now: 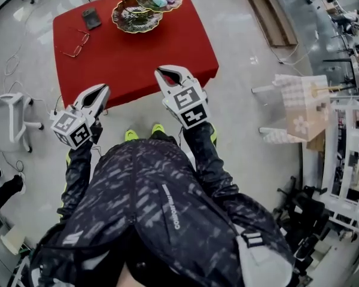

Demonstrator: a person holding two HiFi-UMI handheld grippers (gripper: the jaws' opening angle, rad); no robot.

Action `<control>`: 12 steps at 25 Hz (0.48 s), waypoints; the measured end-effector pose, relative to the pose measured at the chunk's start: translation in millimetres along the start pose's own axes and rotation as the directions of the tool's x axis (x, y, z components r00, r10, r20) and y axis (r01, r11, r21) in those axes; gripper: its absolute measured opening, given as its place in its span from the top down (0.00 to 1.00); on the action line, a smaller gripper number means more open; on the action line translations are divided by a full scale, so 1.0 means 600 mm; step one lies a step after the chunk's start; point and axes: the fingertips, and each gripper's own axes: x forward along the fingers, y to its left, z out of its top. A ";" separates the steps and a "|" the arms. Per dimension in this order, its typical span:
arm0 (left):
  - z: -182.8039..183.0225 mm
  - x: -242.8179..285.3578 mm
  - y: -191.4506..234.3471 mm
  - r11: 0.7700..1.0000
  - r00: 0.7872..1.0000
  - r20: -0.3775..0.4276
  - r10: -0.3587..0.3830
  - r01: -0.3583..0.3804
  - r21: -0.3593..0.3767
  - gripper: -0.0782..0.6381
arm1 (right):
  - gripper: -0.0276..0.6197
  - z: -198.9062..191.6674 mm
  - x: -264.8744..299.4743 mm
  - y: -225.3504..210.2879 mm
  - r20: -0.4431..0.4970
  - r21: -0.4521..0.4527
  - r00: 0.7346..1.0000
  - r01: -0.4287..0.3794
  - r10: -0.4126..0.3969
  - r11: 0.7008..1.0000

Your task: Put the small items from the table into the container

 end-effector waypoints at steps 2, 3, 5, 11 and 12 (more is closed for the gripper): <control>0.013 -0.007 0.002 1.000 1.000 0.012 0.009 -0.009 0.014 0.87 | 0.93 0.009 0.004 0.010 0.018 -0.004 1.000 -0.010 0.010 1.000; 0.019 -0.009 0.005 1.000 1.000 0.018 0.014 -0.014 0.016 0.87 | 0.93 0.016 0.006 0.014 0.025 -0.011 1.000 -0.015 0.015 1.000; 0.028 -0.012 0.003 1.000 1.000 0.027 0.015 -0.015 0.013 0.87 | 0.93 0.027 0.006 0.025 0.037 -0.029 0.999 -0.026 0.027 0.999; 0.033 0.001 -0.019 0.999 1.000 0.026 -0.004 0.004 0.035 0.87 | 0.93 0.027 -0.004 0.036 0.057 -0.036 0.997 -0.046 0.048 0.998; 0.032 -0.001 -0.023 0.999 1.000 0.027 -0.006 0.005 0.034 0.87 | 0.93 0.026 -0.007 0.037 0.058 -0.036 0.997 -0.047 0.050 0.998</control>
